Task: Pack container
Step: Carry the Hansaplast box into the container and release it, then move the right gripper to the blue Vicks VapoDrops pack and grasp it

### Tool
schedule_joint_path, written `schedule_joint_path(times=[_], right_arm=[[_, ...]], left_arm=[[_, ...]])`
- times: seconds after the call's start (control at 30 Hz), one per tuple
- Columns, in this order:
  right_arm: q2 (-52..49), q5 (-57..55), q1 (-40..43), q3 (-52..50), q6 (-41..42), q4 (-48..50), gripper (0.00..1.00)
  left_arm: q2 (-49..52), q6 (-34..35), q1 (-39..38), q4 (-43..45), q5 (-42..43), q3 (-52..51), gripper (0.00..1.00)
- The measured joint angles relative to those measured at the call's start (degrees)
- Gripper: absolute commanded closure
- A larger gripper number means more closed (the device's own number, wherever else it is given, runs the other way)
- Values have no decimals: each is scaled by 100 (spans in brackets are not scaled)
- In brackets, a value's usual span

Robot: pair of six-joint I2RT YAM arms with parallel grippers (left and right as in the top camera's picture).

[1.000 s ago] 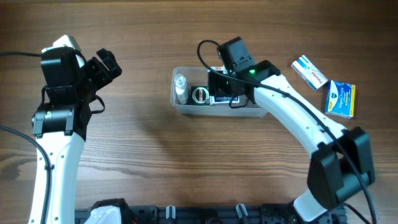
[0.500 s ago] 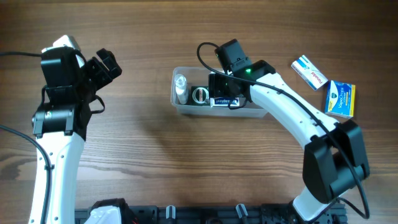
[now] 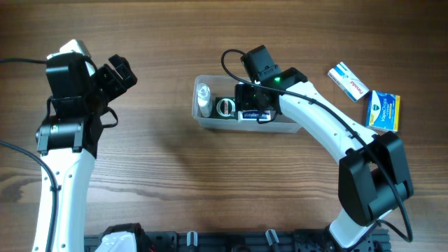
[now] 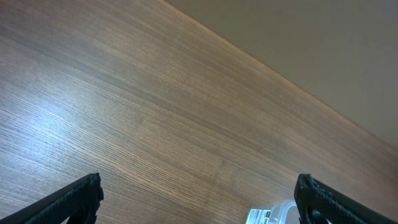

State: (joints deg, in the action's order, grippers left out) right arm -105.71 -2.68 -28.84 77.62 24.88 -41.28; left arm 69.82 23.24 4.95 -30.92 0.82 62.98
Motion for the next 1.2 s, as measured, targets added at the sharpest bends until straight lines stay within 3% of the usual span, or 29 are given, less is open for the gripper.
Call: schedule_joint_path(times=[0.53, 0.67, 0.87, 1.07, 1.2], right_arm=[[42, -46, 17, 48, -4, -313, 7], [745, -136, 273, 87, -55, -721, 3], [2205, -614, 1814, 295, -70, -1985, 0], [2131, -793, 3834, 297, -417, -2243, 0], [1912, -800, 4542, 297, -756, -2087, 0]], left_arm=[[0, 0, 0, 0, 2, 0, 0], [0, -2, 0, 0, 2, 0, 0], [0, 0, 0, -4, 0, 0, 0], [0, 0, 0, -4, 0, 0, 0], [0, 0, 0, -4, 0, 0, 0]])
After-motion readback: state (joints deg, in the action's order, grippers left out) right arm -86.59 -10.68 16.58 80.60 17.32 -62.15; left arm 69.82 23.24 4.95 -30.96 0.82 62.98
